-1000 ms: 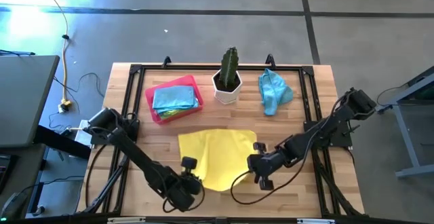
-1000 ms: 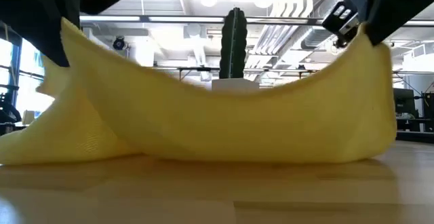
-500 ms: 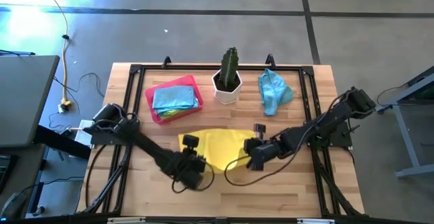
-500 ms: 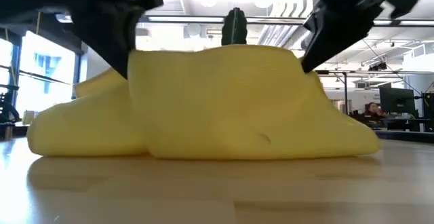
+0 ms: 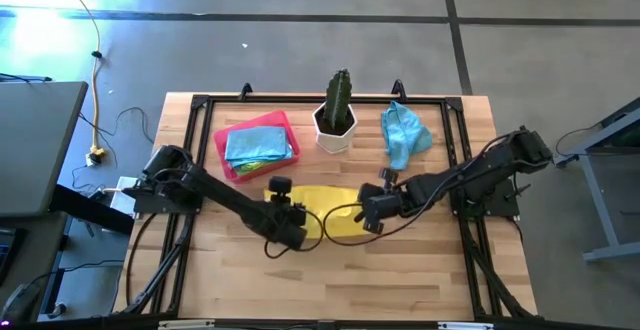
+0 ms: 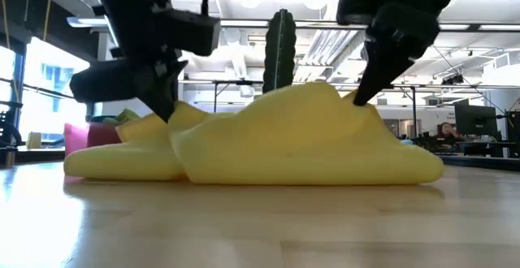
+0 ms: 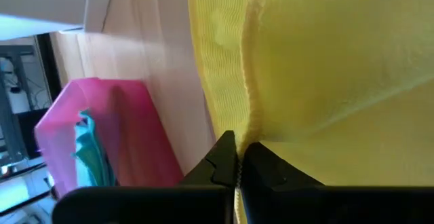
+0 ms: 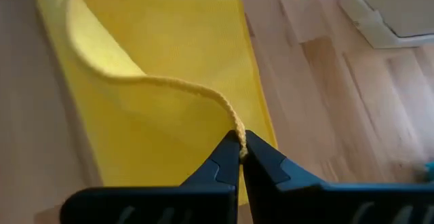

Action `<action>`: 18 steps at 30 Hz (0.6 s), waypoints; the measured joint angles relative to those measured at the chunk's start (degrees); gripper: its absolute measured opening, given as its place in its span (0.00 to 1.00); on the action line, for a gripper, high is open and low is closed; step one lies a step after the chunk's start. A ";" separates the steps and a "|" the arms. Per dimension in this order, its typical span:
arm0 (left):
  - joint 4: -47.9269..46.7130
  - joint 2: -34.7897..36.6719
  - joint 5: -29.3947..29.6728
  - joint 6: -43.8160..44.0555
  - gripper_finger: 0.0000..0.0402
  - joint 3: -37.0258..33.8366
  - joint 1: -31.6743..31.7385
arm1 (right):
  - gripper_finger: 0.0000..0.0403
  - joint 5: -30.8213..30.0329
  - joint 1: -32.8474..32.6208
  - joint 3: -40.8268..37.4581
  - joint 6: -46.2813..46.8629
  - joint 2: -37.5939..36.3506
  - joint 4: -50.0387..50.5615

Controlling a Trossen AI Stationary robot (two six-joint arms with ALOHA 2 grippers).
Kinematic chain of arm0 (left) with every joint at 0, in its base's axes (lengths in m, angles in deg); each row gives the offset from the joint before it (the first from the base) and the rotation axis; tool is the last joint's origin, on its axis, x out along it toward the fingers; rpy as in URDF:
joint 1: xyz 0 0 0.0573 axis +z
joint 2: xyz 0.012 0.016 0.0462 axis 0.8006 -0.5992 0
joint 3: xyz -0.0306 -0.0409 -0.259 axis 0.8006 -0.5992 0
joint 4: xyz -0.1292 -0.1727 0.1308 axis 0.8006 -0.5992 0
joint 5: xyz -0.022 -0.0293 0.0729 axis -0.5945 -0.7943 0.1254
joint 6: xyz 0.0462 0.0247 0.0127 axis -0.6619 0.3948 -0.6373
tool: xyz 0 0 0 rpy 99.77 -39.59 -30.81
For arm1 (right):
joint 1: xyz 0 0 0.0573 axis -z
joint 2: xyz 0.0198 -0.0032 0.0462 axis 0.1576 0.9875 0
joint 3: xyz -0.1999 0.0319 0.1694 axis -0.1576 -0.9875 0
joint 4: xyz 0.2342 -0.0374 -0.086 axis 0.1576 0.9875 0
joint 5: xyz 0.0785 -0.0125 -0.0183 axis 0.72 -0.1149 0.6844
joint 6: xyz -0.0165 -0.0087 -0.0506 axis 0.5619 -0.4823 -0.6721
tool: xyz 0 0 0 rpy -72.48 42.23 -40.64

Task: Fold microfiber towels
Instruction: Fold the yellow microfiber cloth

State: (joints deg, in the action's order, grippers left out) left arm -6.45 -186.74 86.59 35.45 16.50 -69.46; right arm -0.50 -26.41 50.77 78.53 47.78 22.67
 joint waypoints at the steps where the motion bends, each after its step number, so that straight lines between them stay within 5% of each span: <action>1: 1.03 0.00 -0.39 -0.46 0.00 -0.34 0.54 | 0.00 0.02 0.46 -0.14 0.00 0.09 -0.05; 8: 3.00 0.00 -0.25 -0.90 0.00 -2.69 3.27 | 0.00 2.30 3.84 -0.62 0.08 3.05 2.48; 15: 3.13 0.00 8.02 -3.11 0.00 -2.61 3.60 | 0.00 4.86 4.74 -0.68 1.51 3.74 3.36; 18: 3.49 0.00 6.00 -4.45 0.00 -2.61 4.76 | 0.00 4.22 4.74 -0.68 1.55 3.74 4.32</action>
State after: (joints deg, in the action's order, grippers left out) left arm -2.96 -186.74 92.60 31.00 13.90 -64.70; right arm 3.72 -21.67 50.09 80.08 51.52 26.99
